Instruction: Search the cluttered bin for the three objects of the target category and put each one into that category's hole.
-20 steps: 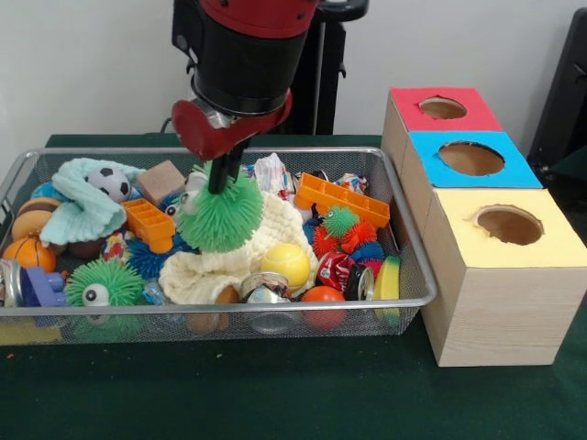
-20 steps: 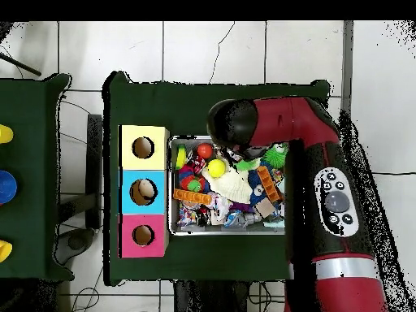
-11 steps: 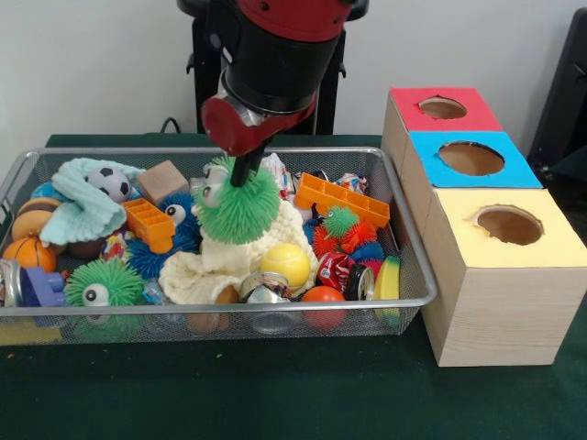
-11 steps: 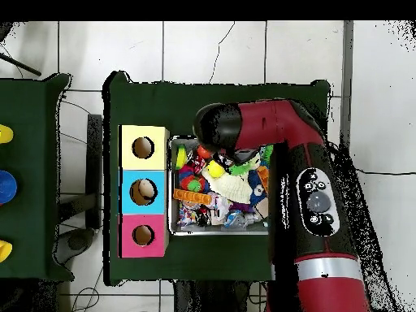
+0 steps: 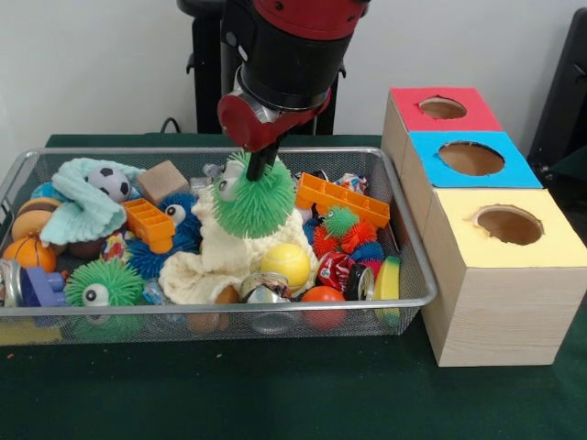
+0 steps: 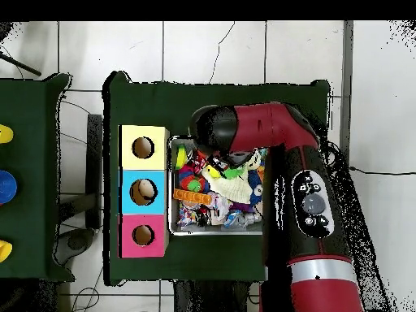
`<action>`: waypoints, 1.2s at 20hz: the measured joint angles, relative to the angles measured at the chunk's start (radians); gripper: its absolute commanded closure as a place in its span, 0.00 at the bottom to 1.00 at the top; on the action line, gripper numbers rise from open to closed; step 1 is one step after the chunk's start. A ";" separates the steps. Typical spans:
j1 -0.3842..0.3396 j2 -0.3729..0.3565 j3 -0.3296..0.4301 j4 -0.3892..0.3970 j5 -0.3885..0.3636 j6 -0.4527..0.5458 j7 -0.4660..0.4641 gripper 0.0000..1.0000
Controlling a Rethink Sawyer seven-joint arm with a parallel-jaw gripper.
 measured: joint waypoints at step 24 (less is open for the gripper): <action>-0.046 0.011 -0.040 0.024 0.024 -0.080 0.000 0.00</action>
